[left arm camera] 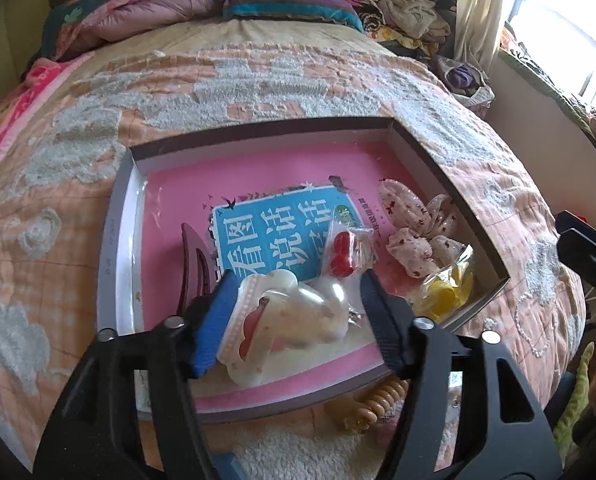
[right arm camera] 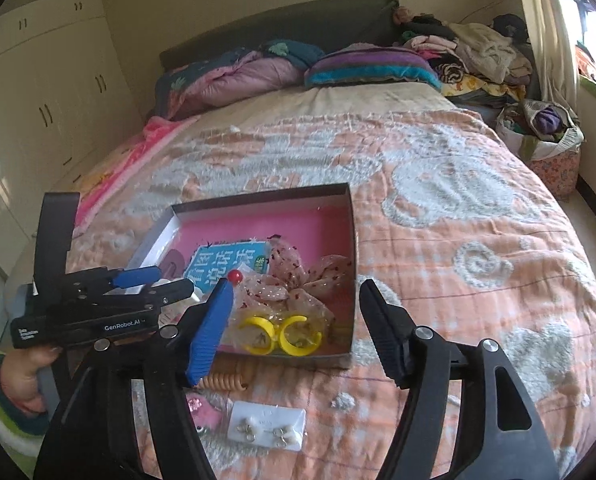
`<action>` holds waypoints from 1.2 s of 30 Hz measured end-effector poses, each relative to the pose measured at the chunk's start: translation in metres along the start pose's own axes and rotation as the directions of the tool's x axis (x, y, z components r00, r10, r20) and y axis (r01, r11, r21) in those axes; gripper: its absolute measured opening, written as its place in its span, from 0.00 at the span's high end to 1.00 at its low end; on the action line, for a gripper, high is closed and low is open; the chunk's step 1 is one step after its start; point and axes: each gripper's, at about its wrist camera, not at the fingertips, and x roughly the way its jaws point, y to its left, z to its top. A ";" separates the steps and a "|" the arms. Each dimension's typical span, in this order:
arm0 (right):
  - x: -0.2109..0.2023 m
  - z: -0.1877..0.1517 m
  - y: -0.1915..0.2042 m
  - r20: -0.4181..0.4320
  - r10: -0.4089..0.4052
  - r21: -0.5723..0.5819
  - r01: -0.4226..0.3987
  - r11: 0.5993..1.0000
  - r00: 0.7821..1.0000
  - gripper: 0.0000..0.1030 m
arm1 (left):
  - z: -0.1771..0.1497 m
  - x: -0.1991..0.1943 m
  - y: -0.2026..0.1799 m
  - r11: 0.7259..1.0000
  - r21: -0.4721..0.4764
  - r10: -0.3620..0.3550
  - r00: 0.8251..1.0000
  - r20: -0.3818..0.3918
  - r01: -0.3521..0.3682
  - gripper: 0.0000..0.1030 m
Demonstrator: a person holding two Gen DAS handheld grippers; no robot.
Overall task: Organize jewelry
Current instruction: 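Open the left tool to drop the pearl ties in the box while the right tool releases the earrings, then lift both tools up and away from the box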
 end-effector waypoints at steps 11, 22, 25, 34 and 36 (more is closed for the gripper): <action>-0.054 0.005 -0.001 0.090 0.027 0.033 -0.030 0.999 0.996 0.24 | 0.005 -0.045 -0.006 1.000 -0.028 0.010 0.997 0.075 -0.007 0.27; -0.100 0.007 0.017 0.171 0.058 -0.006 -0.057 0.998 0.984 0.23 | -0.001 -0.100 -0.011 0.999 -0.036 0.008 0.986 0.166 -0.002 0.09; -0.109 0.008 0.023 0.186 0.062 -0.022 -0.059 0.998 0.981 0.23 | -0.004 -0.115 -0.010 0.999 -0.041 0.011 0.981 0.192 -0.003 0.09; -0.136 0.006 0.035 0.228 0.070 -0.038 -0.063 0.997 0.971 0.12 | -0.012 -0.144 -0.009 0.999 -0.046 0.023 0.972 0.235 -0.013 0.09; -0.140 0.005 0.036 0.230 0.073 -0.038 -0.066 0.997 0.971 0.12 | -0.016 -0.149 -0.009 0.999 -0.044 0.022 0.970 0.242 -0.012 0.09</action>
